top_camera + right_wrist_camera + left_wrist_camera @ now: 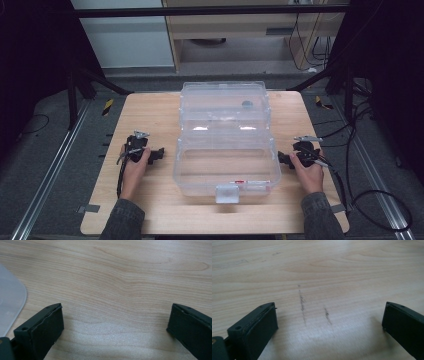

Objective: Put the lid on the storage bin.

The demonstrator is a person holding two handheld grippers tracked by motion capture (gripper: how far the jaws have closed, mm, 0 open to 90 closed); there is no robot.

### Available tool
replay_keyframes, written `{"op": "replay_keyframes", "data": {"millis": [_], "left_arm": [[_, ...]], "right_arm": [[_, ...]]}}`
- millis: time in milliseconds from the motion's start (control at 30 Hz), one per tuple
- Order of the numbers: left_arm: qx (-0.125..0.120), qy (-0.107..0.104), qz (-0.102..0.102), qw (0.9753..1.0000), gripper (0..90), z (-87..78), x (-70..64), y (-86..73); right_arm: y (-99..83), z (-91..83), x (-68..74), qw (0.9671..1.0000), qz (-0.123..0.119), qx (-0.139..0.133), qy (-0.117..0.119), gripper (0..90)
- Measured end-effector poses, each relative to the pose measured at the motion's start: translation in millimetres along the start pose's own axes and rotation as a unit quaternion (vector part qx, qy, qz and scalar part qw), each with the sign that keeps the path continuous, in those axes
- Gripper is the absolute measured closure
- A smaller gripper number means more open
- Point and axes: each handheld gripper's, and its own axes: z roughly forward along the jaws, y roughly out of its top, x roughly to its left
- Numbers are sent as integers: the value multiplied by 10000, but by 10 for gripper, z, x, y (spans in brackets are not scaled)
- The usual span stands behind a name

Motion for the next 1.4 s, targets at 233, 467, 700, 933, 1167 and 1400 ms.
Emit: {"op": "replay_keyframes", "data": {"millis": [233, 467, 700, 933, 1167, 1400], "left_arm": [[16, -155, 127, 9998, 0, -37, -20, -31], [-125, -163, 226, 9995, 31, -151, -33, -3], [-406, -392, 227, 9981, 30, -279, -18, 42], [-482, -444, 244, 9976, 34, -367, -33, 98], [-502, -527, 344, 9968, 36, -472, -80, 173], [-801, -603, 427, 9940, 36, -645, -106, 280]], "right_arm": [[-11, -12, 12, 10000, -33, 4, 24, 6], [-16, -84, 8, 9994, -304, -117, 148, 117], [111, -320, 4, 9977, -514, -451, 22, 131], [200, -481, -10, 9960, -678, -588, -44, 136], [249, -589, -35, 9953, -653, -696, 131, 142], [328, -742, -70, 9939, -690, -861, 81, 191]]}}
